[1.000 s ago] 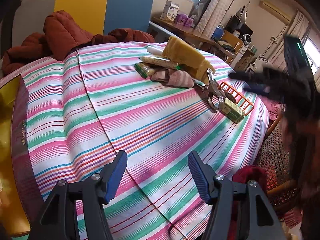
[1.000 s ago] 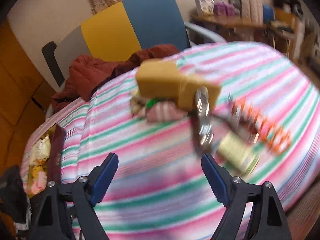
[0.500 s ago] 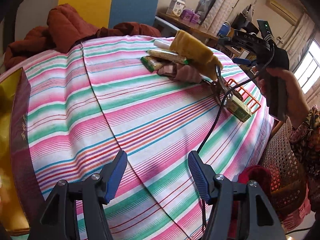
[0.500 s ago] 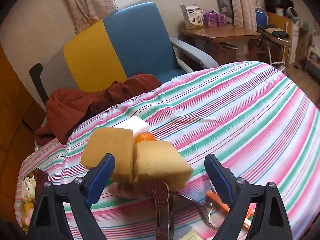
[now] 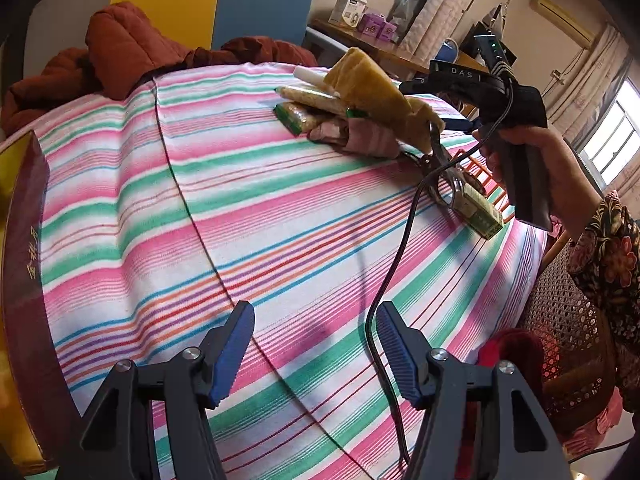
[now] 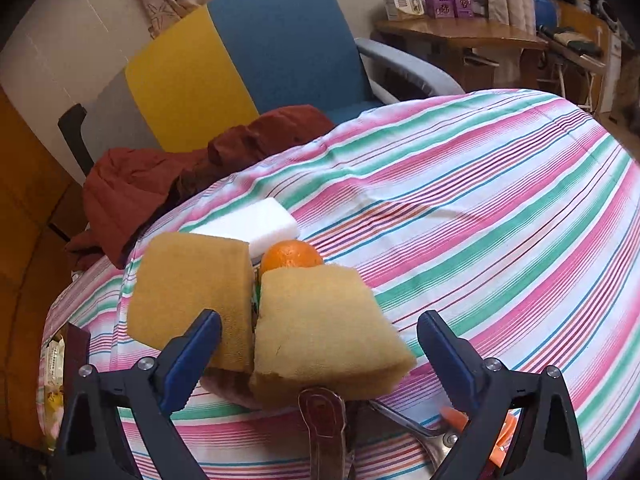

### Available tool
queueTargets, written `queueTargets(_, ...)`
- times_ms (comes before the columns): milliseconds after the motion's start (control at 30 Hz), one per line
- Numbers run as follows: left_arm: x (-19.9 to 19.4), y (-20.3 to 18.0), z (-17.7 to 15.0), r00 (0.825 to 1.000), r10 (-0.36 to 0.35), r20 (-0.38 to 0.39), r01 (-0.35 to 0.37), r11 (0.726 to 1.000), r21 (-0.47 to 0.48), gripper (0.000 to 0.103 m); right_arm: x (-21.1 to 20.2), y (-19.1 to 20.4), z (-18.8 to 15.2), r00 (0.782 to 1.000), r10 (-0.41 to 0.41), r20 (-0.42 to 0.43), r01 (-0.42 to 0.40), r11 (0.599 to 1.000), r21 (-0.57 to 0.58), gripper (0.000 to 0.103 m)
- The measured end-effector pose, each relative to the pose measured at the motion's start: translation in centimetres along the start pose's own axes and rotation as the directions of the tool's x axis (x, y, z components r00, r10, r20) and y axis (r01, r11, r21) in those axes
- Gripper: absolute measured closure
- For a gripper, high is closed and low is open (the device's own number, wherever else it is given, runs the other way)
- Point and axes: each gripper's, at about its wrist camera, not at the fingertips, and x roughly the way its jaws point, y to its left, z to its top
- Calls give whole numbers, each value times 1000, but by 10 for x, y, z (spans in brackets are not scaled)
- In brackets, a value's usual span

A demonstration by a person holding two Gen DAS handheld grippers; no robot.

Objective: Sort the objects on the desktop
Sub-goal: 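Grasp a yellow sponge with the right tool while the left tool grasps the other sponge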

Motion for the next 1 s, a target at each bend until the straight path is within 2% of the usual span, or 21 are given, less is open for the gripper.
queueTargets(67, 1, 1, 0, 1000, 2, -4, -2, 1000, -8, 39, 2, 2, -1, 1000, 16, -11, -17, 1000, -17, 9)
queueTargets(100, 1, 2, 0, 1000, -3, -4, 3, 1000, -15, 39, 5, 3, -3, 999, 39, -32, -40, 999, -20, 17)
queueTargets(167, -2, 2, 0, 1000, -4, 6, 4, 1000, -19, 39, 8, 7, -7, 996, 62, -57, -63, 998, -16, 20)
queueTargets(267, -8, 2, 3, 1000, 3, 26, -2, 1000, -17, 39, -1, 21, -13, 998, 39, -48, -43, 995, -89, 37)
queueTargets(333, -12, 3, 6, 999, 10, 38, -10, 1000, -16, 39, -8, 33, -18, 997, 49, -52, -56, 990, -133, 40)
queueTargets(400, -15, 5, 10, 999, 14, 50, -13, 1000, -21, 39, -11, 47, -26, 996, 59, -71, -72, 980, -185, 41)
queueTargets(500, -23, 8, 20, 996, 23, 86, -21, 999, -27, 39, -16, 76, -42, 998, 20, -65, -39, 953, -301, 41)
queueTargets(633, -30, 9, 43, 989, 41, 144, -37, 999, -30, 37, -29, 95, -57, 988, 126, -90, -148, 934, -324, 41)
queueTargets(667, -30, 10, 48, 987, 47, 156, -42, 999, -32, 32, -30, 99, -61, 986, 135, -96, -159, 932, -327, 41)
queueTargets(733, -28, 11, 61, 983, 63, 171, -56, 997, -48, 29, -31, 100, -65, 984, 144, -105, -171, 930, -324, 41)
queueTargets(867, -22, 15, 84, 980, 72, 188, -60, 996, -69, 29, -32, 88, -61, 991, 110, -72, -126, 954, -272, 41)
queueTargets(1000, -16, 25, 101, 965, 161, 207, -148, 986, -75, 29, -31, 67, -52, 999, 37, -35, -43, 980, -193, 41)
